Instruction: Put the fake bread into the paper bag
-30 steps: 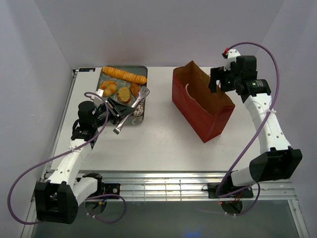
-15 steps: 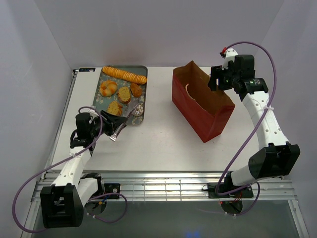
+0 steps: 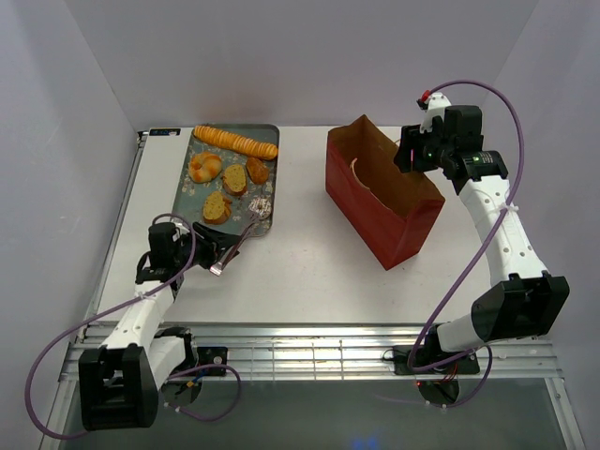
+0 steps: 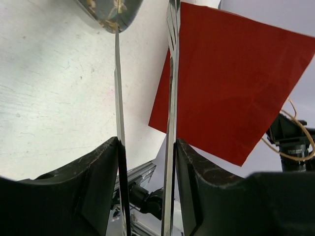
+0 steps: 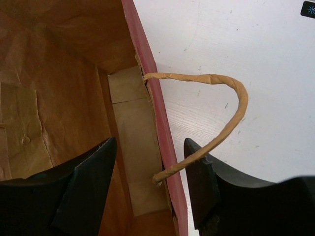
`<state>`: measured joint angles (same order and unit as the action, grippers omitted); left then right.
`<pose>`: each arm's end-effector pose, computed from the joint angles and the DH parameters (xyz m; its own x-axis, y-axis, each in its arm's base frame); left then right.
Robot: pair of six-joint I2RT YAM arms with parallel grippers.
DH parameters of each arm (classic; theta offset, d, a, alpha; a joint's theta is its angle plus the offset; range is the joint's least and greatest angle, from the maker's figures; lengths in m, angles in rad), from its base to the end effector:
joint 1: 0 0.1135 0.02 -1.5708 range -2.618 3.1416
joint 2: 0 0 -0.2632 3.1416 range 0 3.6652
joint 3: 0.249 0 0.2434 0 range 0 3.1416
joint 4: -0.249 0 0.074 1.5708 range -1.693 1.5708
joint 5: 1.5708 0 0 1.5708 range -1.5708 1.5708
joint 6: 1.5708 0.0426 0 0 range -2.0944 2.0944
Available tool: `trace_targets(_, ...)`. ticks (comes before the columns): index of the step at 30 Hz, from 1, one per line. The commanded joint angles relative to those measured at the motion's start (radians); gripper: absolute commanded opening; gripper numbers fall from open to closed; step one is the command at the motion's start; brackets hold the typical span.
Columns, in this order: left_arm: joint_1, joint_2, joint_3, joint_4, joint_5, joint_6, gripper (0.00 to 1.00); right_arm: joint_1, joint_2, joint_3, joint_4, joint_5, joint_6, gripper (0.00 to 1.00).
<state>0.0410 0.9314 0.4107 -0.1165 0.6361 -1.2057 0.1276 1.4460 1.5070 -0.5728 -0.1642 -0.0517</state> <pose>0.1853 -0.0177 0.1950 -0.6271 -0.7777 0.0432 -0.3967 0.2712 -0.8770 0.3167 0.0477 0.3921 -0.4713 -0.1119 -0.8748 -0.2916 0.9559 0.0349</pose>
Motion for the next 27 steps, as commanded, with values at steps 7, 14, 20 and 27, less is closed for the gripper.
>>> trace_targets(7, 0.017, 0.159, 0.026, 0.193, 0.027, -0.063, 0.58, 0.001, -0.05, -0.024, 0.054, -0.035, 0.019, 0.56)
trace_targets(14, 0.017, 0.247, 0.043, 0.27, 0.027, -0.083, 0.58, 0.001, -0.056, -0.021, 0.057, -0.029, 0.019, 0.56)
trace_targets(20, 0.017, 0.319, 0.062, 0.302, 0.034, -0.086, 0.58, 0.001, -0.064, -0.024, 0.063, -0.028, 0.021, 0.56)
trace_targets(27, 0.017, 0.377, 0.077, 0.331, 0.045, -0.084, 0.54, 0.001, -0.064, -0.022, 0.065, -0.035, 0.024, 0.53)
